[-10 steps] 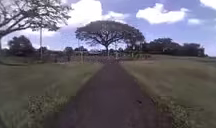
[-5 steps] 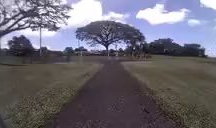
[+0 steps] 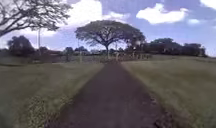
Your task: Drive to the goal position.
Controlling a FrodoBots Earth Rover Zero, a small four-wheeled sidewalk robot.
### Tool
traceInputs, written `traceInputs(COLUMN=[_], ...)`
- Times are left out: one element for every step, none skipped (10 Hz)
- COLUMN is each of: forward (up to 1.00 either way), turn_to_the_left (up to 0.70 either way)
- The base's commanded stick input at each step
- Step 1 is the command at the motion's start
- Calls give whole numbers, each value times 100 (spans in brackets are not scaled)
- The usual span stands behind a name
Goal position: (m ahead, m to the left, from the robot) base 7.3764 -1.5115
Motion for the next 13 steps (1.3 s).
traceInputs(forward=[50, 50, 50, 50, 50, 50, 50, 50, 50, 50, 50, 50, 50], turn_to_the_left=[0, 0, -50, -50, -50, -27, 0, 0, 0, 0, 0, 0, 0])
